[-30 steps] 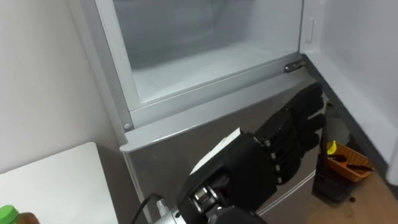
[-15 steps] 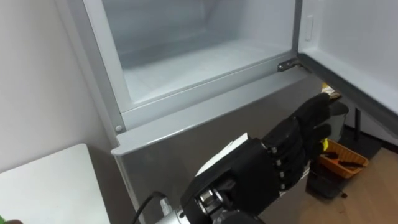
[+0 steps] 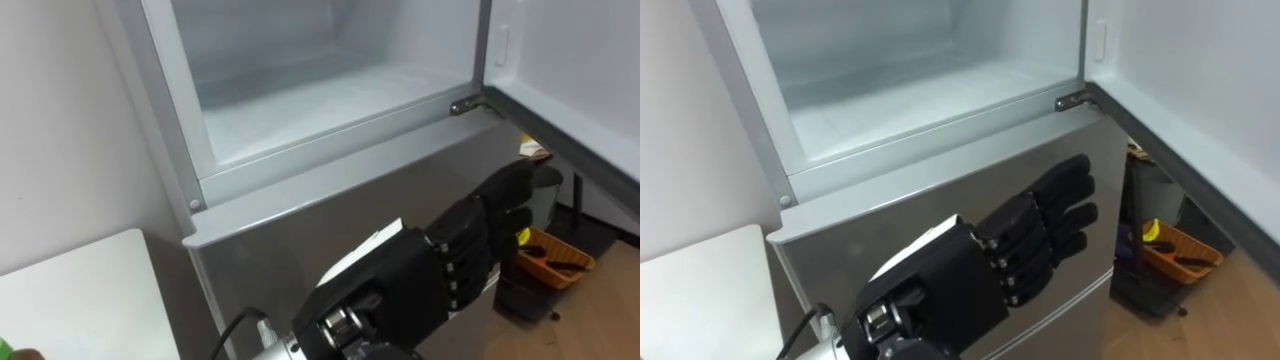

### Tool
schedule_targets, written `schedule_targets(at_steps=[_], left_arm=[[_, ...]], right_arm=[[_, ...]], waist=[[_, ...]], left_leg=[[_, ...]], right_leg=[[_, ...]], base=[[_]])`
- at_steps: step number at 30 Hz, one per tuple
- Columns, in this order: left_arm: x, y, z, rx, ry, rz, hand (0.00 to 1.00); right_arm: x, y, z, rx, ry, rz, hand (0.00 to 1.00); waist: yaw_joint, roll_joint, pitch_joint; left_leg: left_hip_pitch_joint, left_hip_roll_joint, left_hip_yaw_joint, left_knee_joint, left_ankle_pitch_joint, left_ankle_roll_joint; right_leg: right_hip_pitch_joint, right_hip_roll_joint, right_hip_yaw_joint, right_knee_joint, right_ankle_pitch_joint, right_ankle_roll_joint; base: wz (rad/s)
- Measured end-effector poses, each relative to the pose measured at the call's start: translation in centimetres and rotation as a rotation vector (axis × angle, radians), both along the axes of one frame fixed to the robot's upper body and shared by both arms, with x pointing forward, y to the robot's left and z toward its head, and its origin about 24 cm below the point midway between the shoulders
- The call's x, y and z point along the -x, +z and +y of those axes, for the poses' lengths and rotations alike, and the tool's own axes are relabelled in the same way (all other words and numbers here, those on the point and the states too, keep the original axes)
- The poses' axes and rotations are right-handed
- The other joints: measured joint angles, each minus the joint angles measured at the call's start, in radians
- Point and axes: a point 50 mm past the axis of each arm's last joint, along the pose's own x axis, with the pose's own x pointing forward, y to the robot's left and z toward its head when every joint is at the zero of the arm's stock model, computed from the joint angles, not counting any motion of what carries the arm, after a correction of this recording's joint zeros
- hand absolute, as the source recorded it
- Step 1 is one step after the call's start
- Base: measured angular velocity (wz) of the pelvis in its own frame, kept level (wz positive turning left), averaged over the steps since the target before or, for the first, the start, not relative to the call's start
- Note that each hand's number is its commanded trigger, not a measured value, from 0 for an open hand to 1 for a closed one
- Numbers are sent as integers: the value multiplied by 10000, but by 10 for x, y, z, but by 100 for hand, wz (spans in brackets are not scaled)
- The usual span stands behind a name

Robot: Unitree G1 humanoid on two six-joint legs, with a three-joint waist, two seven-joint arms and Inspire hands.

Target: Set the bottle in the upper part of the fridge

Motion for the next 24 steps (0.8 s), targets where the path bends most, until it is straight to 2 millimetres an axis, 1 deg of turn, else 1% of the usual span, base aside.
schedule_targets(at_steps=[2,6,8,10,11,13,14,16,18,19,20,21,22,24], left_arm=[[0,0,0,-2,40,14,0],[-2,2,3,111,471,87,0],[-4,3,7,-103,931,-126,0],[-7,5,12,-434,1606,-560,0],[-8,7,15,-477,1778,-681,0],[-8,13,21,-561,2332,-1166,0],[-8,17,26,-541,2702,-1487,0],[-9,23,34,-339,3293,-1868,0],[-7,30,52,140,4289,-2094,0],[-5,31,58,289,4606,-2158,0],[-2,33,68,559,5231,-2219,0],[1,36,78,742,5820,-2292,0],[2,38,82,820,6050,-2376,0],[5,47,102,1241,7113,-2902,0]], right_arm=[[1,0,0,1,-31,21,0],[3,0,-2,141,-98,107,0],[4,0,-3,199,-72,153,0],[6,0,-4,265,-47,212,0],[7,-1,-5,276,-52,208,0],[8,-1,-4,282,-74,219,0],[9,-1,-4,341,-95,212,0],[11,-1,-4,375,-94,242,0],[19,-2,-5,408,-354,229,0],[21,-2,-5,416,-392,238,0],[24,-3,-5,420,-438,265,0],[27,-3,-4,407,-500,319,0],[29,-4,-4,398,-538,368,0],[37,-4,-4,438,-605,504,0]], waist=[[51,-1,-3],[278,6,-29],[376,2,-55],[539,-24,-68],[557,-33,-68],[610,-68,-69],[730,-78,-76],[890,-88,-84],[1136,-106,-108],[1180,-104,-111],[1310,-124,-108],[1470,-180,-134],[1589,-215,-153],[1921,-335,-196]], left_leg=[[1,-2,-53,-3,1,-1],[-4,-1,-17,-2,2,-2],[4,-1,-31,-2,4,-5],[10,-2,-110,-2,7,-10],[1,-3,-128,-2,7,-11],[1,-8,-219,0,9,-14],[-3,-7,-226,5,12,-18],[-8,-15,-361,16,14,-20],[25,-15,-482,24,24,-36],[33,-15,-514,23,25,-37],[61,-18,-552,19,28,-42],[70,-38,-628,17,30,-47],[73,-44,-658,27,31,-47],[94,-54,-776,116,32,-49]], right_leg=[[12,0,-7,5,0,0],[9,-1,0,9,0,-1],[18,0,1,15,0,-1],[55,2,-16,14,-1,-2],[112,2,-44,10,-2,-3],[163,-3,-152,-5,-9,-7],[165,-3,-167,-3,-12,-10],[239,-7,-274,-5,-13,-11],[337,-8,-391,-13,-19,-15],[363,-8,-421,-12,-25,-10],[426,-11,-478,-18,-37,-8],[461,-31,-574,-13,-85,-14],[471,-37,-594,-11,-108,-20],[575,-58,-742,-14,-135,-18]], base=[[2],[0],[0],[2],[12],[13],[8],[14],[18],[15],[17],[16],[17],[18]])
